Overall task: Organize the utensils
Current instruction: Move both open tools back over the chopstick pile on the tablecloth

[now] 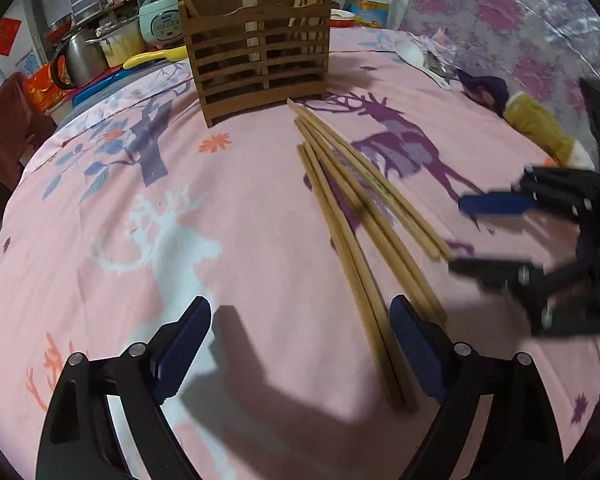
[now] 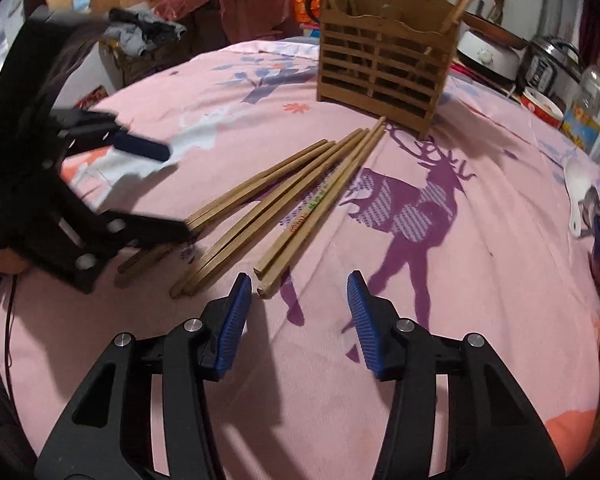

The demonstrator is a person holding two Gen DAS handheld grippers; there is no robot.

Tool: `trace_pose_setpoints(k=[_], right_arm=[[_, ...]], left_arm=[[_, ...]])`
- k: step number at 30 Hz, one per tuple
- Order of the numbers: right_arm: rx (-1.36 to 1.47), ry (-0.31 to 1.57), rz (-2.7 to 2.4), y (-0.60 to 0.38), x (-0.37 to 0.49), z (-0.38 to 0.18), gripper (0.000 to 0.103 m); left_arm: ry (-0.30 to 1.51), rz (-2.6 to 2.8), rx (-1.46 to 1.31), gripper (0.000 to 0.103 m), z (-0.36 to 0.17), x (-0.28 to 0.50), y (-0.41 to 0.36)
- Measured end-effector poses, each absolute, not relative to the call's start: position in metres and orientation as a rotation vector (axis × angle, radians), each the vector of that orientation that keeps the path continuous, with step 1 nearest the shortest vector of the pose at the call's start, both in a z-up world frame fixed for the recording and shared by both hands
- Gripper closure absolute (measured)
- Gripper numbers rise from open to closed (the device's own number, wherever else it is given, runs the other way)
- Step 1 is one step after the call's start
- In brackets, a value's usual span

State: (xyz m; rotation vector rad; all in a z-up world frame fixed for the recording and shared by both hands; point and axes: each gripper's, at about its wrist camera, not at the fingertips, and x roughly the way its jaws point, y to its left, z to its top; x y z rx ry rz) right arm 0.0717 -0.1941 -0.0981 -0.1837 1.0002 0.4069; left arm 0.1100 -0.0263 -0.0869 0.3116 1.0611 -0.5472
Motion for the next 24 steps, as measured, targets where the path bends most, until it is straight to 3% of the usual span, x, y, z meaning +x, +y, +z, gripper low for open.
trace_pose_setpoints(k=[12, 24], right_arm=[[-0.128, 0.991, 0.220, -0.223, 0.077, -0.095, 0.054], [-0.125, 0.991, 0.234, -0.215, 0.075, -0.095, 0.052]], left_arm=[[1.107, -0.395, 0.221, 0.014, -0.091, 0.129, 0.010], [1.072, -0.495, 0.280, 0.013, -0.088, 0.112, -0.011]])
